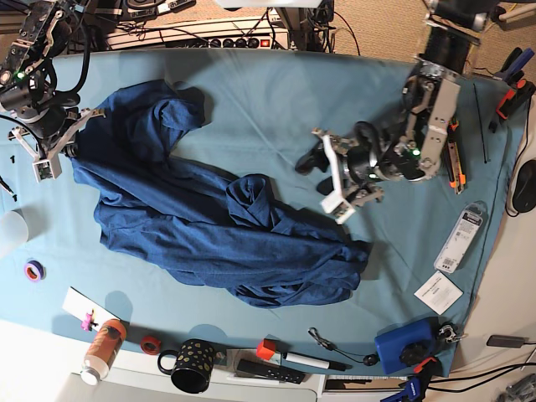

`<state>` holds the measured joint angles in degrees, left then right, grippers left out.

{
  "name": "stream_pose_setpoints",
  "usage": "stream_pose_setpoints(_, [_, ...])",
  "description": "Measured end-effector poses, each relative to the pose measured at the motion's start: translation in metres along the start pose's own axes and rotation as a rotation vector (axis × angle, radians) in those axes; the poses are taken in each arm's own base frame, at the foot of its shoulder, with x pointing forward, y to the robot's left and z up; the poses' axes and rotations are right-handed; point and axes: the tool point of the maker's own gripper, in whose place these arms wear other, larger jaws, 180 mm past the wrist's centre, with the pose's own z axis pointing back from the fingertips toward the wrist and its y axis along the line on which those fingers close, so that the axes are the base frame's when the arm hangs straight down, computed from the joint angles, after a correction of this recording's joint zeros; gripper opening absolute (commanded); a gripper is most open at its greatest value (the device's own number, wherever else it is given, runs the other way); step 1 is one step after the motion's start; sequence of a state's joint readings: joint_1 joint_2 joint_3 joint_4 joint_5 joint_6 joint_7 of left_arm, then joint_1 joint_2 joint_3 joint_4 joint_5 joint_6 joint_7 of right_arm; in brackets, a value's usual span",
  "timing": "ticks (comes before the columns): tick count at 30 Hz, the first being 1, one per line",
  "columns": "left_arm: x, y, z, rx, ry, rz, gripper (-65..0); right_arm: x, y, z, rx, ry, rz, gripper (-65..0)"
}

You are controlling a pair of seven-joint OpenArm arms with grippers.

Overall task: Layout the t-shirt on the table in an organized manner, then fold the t-shirt properly
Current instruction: 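Pull the shirt apart with both grippers to stretch it out, then release the shirt with the left gripper and move it to the hem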

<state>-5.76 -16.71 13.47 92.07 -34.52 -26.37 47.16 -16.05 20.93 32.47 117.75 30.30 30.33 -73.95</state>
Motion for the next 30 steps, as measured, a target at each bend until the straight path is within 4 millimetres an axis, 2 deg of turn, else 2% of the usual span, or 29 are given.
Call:
stream_pose_setpoints(3, [0.015, -0.02, -0.013, -0.044, -0.05, 0.024, -32.3, 0.0, 0.0, 0.0, 0.0, 0.0, -0.001, -65.0])
stream_pose_setpoints(5, [0.02, -0.026, -0.022, -0.031, -0.059, 0.005, -33.5, -0.001, 0.002, -0.001, 0.003, 0.0, -0.005, -65.0])
stream_pose_setpoints(11, [0.028, -0.024, -0.042, 0.062, -0.067, 0.009, -33.5, -0.007, 0.004, -0.001, 0.008, 0.02, -0.006, -65.0])
stream_pose_setpoints(17, [0.039, -0.004, -0.041, 0.149, -0.096, 0.004, -33.5, -0.007, 0.004, 0.0, 0.009, 0.019, -0.005, -65.0])
stream_pose_setpoints(22, [0.018, 0.007, -0.058, 0.157, -0.056, 0.065, -33.5, -0.007, 0.004, 0.0, 0.009, 0.019, -0.005, -65.0])
stream_pose_setpoints(25, [0.024, 0.002, -0.071, 0.131, -0.061, 0.099, -33.5, -0.008, 0.004, 0.0, 0.008, 0.02, -0.005, -65.0])
stream_pose_setpoints(30, [0.031, -0.02, -0.085, 0.072, -0.08, 0.137, -33.5, -0.008, 0.004, 0.0, 0.008, 0.02, -0.005, -65.0])
